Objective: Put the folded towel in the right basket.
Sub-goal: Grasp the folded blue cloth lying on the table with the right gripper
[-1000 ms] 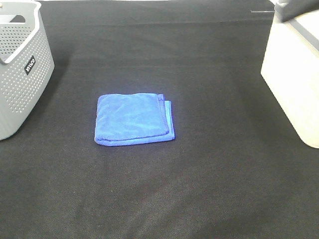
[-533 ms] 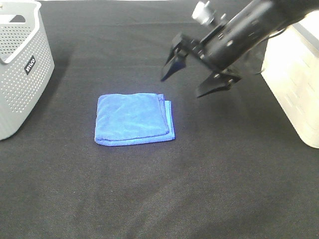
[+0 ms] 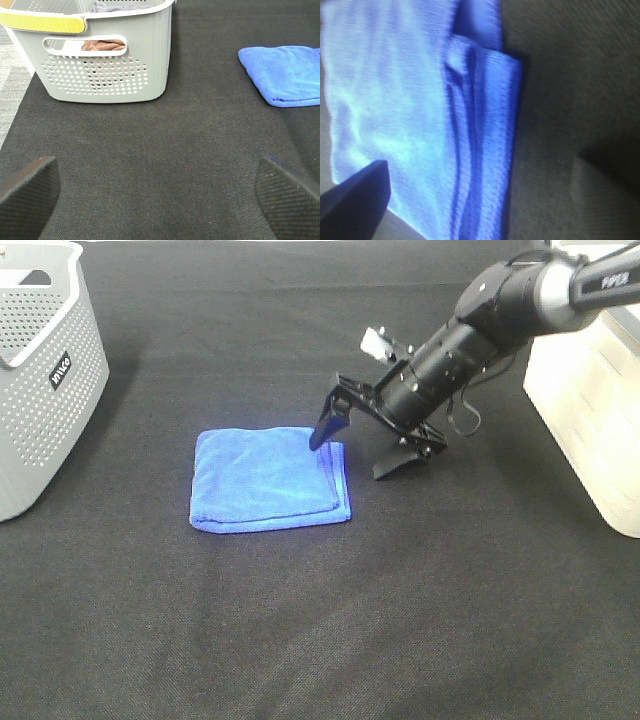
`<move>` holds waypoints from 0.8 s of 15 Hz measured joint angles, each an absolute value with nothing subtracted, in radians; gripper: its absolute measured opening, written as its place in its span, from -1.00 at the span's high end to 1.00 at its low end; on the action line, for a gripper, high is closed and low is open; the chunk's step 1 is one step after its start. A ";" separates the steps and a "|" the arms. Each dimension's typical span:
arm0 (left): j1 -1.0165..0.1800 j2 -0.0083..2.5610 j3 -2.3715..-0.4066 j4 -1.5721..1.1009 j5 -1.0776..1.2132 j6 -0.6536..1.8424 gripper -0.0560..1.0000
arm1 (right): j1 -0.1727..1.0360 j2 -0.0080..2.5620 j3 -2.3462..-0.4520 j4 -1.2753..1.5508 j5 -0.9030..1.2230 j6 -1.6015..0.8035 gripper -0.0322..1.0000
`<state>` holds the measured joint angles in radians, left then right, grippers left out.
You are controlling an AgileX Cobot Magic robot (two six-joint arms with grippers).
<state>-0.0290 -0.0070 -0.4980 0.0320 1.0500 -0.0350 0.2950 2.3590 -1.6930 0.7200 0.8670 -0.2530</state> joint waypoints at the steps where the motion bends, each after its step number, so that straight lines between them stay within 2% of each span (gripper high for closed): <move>1: -0.029 -0.007 -0.498 0.032 1.050 -0.035 -0.97 | 0.295 2.364 -1.698 0.720 0.870 -0.251 -0.91; 4: -0.029 -0.007 -0.498 0.032 1.050 -0.035 -0.97 | 0.308 2.393 -1.710 0.766 0.859 -0.251 -0.90; 7: -0.029 -0.007 -0.498 0.032 1.050 -0.035 -0.97 | 0.422 2.457 -1.735 0.910 0.820 -0.261 -0.82; 9: -0.029 -0.007 -0.498 0.032 1.050 -0.035 -0.97 | 0.471 2.466 -1.736 0.918 0.787 -0.277 -0.63; 10: -0.029 -0.007 -0.498 0.032 1.050 -0.035 -0.97 | 0.471 2.466 -1.736 0.918 0.787 -0.277 -0.63; 12: -0.029 -0.007 -0.498 0.032 1.050 -0.035 -0.97 | 0.479 2.468 -1.736 0.919 0.781 -0.277 -0.36</move>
<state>-0.0290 -0.0070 -0.4980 0.0320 1.0500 -0.0350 0.4790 2.4680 -1.7360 0.9190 0.7810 -0.2770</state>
